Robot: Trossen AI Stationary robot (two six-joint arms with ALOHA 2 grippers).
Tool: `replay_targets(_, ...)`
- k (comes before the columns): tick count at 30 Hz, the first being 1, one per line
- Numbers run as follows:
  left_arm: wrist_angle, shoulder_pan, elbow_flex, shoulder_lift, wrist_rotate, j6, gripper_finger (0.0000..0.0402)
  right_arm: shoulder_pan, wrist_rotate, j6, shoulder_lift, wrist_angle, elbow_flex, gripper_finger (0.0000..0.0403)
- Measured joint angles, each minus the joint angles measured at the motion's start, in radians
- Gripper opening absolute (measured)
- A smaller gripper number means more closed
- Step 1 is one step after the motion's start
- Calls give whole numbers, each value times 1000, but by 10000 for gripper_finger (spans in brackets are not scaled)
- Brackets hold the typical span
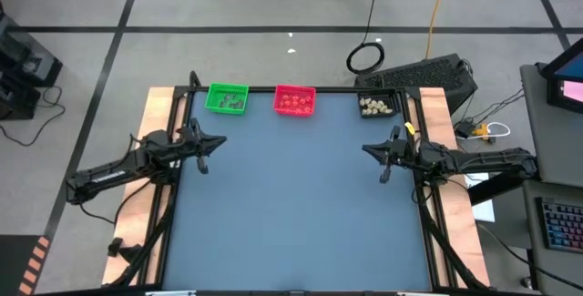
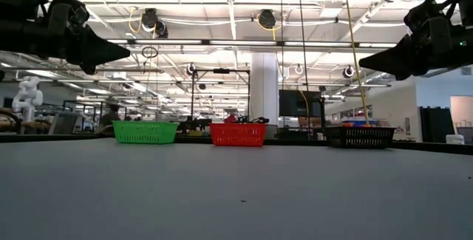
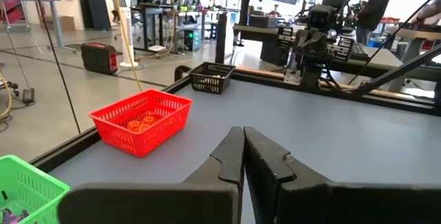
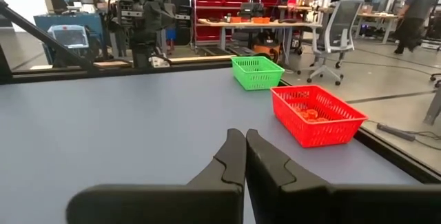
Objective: Sort Halloween decoration
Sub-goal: Return to Home Position
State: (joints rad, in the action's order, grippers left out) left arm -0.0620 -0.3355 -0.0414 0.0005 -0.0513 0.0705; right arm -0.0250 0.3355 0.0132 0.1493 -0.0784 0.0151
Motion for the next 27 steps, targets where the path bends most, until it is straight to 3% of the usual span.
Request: replay_targets(27, 0, 0, 0, 0, 3, 0, 29, -3, 0, -6, 0, -14, 0, 0)
